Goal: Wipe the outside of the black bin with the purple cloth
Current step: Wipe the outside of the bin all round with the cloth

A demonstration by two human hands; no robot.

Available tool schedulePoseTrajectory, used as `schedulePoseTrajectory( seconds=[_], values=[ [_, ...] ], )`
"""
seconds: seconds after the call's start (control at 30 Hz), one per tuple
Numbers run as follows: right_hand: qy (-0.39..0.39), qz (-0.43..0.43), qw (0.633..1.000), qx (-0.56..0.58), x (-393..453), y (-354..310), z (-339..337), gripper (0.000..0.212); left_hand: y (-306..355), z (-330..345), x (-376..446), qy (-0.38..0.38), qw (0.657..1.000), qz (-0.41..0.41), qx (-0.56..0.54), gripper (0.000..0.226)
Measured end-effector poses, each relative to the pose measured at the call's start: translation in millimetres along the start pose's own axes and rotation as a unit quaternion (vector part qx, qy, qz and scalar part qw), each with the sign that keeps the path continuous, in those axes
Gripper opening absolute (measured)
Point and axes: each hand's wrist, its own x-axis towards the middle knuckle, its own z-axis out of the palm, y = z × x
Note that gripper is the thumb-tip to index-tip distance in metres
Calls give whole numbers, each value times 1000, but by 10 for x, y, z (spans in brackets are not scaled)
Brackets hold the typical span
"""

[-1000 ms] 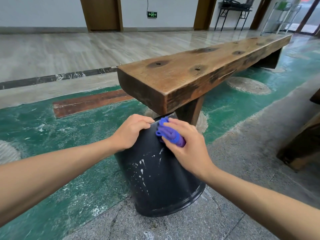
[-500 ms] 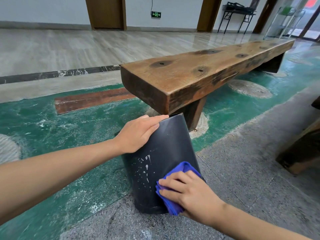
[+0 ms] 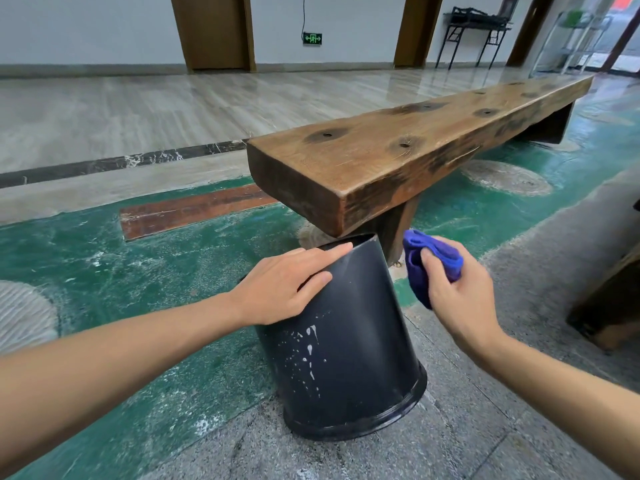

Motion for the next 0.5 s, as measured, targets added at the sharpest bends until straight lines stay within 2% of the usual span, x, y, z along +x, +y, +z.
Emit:
schedulePoseTrajectory(
  seconds=[0.13, 0.27, 0.5],
  values=[
    [-22, -10, 1000, 11, 141, -136, 261, 21, 31, 14, 34, 3, 1000, 5, -5, 51],
    [-62, -58, 996, -22, -41, -221, 538, 39, -17, 25, 69, 7, 1000, -10, -11, 50],
    [-99, -85, 989, -67, -156, -137, 561, 52, -27, 76, 124, 7, 999, -22, -33, 49]
  ],
)
